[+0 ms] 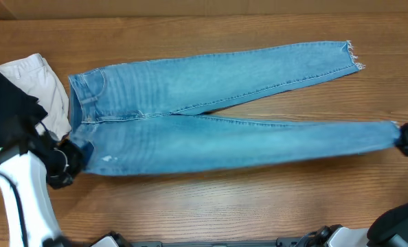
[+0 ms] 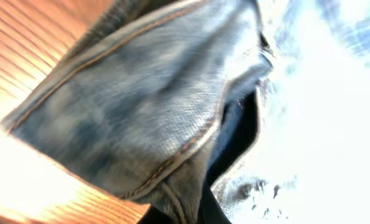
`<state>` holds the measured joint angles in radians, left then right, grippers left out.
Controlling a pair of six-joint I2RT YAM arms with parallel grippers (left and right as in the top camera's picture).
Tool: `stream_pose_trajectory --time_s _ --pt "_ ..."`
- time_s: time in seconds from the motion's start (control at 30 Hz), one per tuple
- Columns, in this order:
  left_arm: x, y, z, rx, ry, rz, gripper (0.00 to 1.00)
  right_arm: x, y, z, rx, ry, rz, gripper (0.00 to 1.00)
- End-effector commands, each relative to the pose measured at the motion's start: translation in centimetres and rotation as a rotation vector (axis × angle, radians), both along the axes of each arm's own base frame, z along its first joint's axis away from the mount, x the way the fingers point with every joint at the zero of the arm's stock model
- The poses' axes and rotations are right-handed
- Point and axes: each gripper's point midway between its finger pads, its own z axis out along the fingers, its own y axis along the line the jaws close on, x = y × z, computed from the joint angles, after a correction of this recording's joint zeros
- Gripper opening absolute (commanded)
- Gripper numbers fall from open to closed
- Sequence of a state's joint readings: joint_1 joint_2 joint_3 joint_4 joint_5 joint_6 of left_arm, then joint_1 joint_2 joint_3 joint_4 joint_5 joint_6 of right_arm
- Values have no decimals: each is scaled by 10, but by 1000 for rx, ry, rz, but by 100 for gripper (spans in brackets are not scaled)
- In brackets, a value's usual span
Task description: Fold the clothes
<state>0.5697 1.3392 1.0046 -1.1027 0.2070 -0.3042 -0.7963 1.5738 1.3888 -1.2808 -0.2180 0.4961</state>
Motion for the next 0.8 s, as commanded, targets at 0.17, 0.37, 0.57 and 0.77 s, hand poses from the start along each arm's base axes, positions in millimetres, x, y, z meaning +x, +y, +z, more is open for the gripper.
stream_pose_trajectory --time_s 0.17,0.37,0.57,0.77 --pt "-22 5 55 154 -70 -3 4 -23 -36 60 -93 -39 -92 4" --pt "-44 -9 72 171 -92 -9 4 -37 -31 73 -107 -44 -98 4" --pt "-63 -14 86 217 -106 7 4 -48 -25 95 -189 -68 -105 4" --pt "-54 1 90 267 -129 69 4 -27 -15 104 -234 -114 -26 4"
